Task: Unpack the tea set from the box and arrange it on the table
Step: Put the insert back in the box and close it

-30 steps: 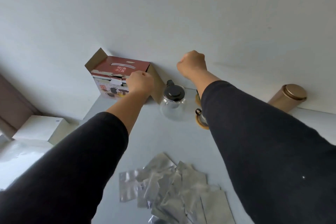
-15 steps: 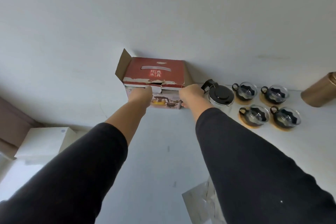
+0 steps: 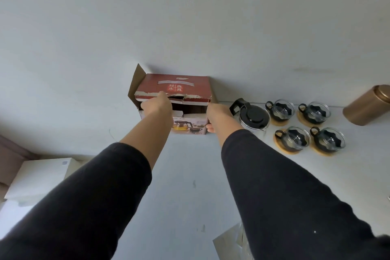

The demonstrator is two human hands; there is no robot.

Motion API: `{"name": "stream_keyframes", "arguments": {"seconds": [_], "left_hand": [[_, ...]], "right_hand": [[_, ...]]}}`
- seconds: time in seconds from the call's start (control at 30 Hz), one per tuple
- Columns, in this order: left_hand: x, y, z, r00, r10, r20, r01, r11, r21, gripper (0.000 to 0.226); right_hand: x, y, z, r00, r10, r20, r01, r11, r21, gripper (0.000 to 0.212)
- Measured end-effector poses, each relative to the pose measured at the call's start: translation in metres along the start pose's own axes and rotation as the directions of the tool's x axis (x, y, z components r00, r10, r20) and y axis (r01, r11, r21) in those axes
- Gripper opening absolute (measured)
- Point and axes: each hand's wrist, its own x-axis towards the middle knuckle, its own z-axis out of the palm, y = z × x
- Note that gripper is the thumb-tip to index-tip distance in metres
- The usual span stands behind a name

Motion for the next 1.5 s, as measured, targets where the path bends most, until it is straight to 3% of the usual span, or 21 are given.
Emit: {"name": "stream_keyframes", "arguments": {"seconds": [0.03,0.07,0.1,0.2,0.3,0.4,0.57,1.03,1.3,1.4,1.5], "left_hand": [[0.01,-0.001,0.006,0.987,0.158,-0.022,-0.153,0.977,0.148,0.053],[0.013,0.002,0.007,0.986,0.169,-0.011,-0.169,0.984,-0.059,0.053],[0.014,0.016,0.012,1.0,0.013,0.006,-0.009,0.902,-0.432,0.051],[0.01,0.031,0.009,0.978,0.194,-0.08,-0.209,0.937,-0.281,0.037],[0.005,0.049,0.003,0.924,0.376,-0.073,-0.383,0.901,-0.202,0.042],[0.012,0.066,-0.001,0.89,0.453,-0.059,-0.457,0.881,-0.124,0.04],[0.018,0.084,-0.015,0.889,0.457,-0.023,-0.456,0.883,-0.111,0.032],[0.027,0.117,-0.037,0.92,0.389,0.051,-0.376,0.911,-0.172,0.025],[0.029,0.116,-0.044,0.918,0.392,0.061,-0.384,0.916,-0.114,0.025],[0.028,0.114,-0.045,0.92,0.385,0.075,-0.377,0.921,-0.102,0.026],[0.026,0.114,-0.043,0.923,0.375,0.09,-0.367,0.925,-0.096,0.023]], "right_hand": [[0.004,0.0,-0.003,1.0,-0.028,0.013,0.028,1.0,0.011,0.022],[0.001,-0.002,-0.002,1.0,-0.023,0.016,0.023,1.0,0.01,0.021],[0.002,-0.004,-0.001,0.999,-0.02,0.033,0.021,1.0,-0.002,0.019],[0.002,-0.003,0.001,1.0,0.008,0.024,-0.008,1.0,0.002,0.028],[-0.007,-0.004,0.001,1.0,0.008,0.025,-0.009,0.999,0.04,0.027],[-0.014,-0.006,0.003,0.999,0.034,0.024,-0.035,0.997,0.063,0.02],[-0.027,-0.008,0.008,0.999,-0.015,-0.028,0.018,0.992,0.126,0.017],[-0.048,-0.002,0.016,0.992,-0.072,-0.107,0.087,0.987,0.135,0.042],[-0.058,0.005,0.022,0.972,-0.128,-0.196,0.168,0.965,0.201,0.033],[-0.057,0.002,0.02,0.956,-0.168,-0.24,0.219,0.954,0.203,0.017],[-0.057,-0.005,0.018,0.96,-0.108,-0.259,0.195,0.92,0.339,0.032]]}}
